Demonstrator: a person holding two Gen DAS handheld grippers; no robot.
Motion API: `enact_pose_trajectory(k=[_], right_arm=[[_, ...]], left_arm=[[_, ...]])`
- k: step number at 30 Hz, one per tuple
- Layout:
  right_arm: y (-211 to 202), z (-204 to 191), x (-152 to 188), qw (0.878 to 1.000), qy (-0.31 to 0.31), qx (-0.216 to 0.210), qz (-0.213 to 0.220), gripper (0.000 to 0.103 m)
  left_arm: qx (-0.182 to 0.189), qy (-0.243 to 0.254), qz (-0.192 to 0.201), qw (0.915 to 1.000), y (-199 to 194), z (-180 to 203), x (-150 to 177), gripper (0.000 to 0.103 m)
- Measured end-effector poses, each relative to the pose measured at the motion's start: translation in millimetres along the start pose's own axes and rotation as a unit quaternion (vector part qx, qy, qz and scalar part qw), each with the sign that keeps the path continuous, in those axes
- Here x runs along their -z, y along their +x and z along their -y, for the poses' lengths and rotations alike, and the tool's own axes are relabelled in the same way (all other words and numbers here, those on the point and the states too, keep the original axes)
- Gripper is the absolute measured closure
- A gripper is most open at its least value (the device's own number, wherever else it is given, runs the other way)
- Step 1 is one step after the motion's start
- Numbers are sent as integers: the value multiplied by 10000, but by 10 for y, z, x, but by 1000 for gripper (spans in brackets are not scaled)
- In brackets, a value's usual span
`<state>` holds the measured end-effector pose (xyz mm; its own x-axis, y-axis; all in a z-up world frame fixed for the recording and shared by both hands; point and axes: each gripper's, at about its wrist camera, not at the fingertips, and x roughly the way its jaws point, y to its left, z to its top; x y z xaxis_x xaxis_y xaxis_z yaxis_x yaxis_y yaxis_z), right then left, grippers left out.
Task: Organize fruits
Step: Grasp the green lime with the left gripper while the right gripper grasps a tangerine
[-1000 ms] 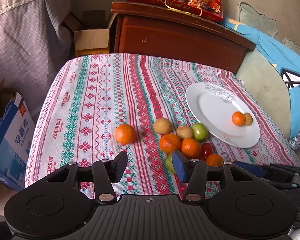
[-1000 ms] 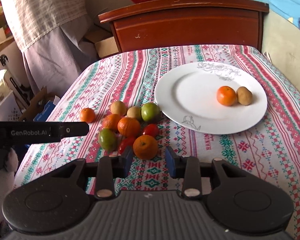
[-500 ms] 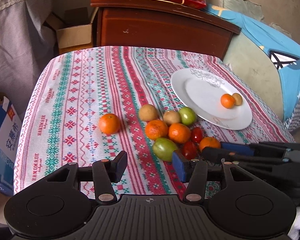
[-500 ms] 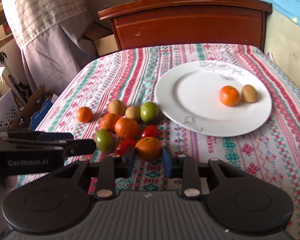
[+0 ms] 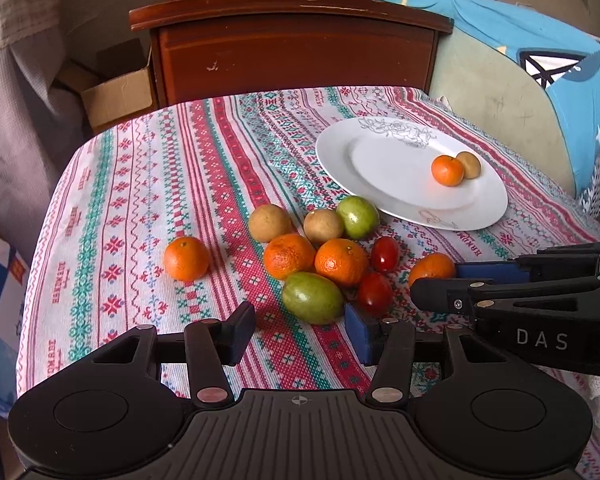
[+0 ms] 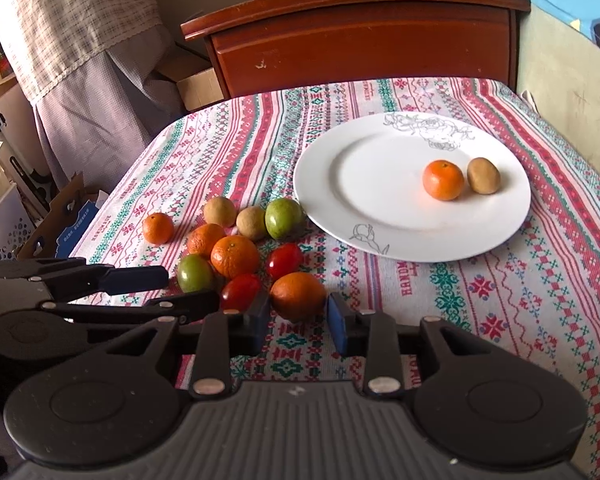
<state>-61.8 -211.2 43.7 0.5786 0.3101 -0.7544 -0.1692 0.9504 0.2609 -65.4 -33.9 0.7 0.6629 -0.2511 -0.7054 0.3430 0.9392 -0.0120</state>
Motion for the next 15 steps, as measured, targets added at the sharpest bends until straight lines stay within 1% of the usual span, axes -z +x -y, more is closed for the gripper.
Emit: enact_pose_trajectory(k=[3, 7, 8, 11, 15], right_arm=[[5, 5, -10, 10000, 18, 3, 19, 70], [25, 11, -8, 10000, 60, -1, -2, 69], [30, 15, -5, 10000, 68, 0, -7, 69], [37, 20, -7, 10000, 93, -8, 2, 69], [42, 14, -4, 10000, 73, -41, 3, 68]], left_arm=[[-1, 4, 61, 10000, 15, 1, 1, 55], [-11, 38, 111, 9999, 31, 9, 8, 59], [10, 46, 123, 9999, 29, 11, 10, 63], [68, 102, 144, 9998, 22, 28, 12, 71], [58, 143, 169, 9997, 21, 38, 19, 71]])
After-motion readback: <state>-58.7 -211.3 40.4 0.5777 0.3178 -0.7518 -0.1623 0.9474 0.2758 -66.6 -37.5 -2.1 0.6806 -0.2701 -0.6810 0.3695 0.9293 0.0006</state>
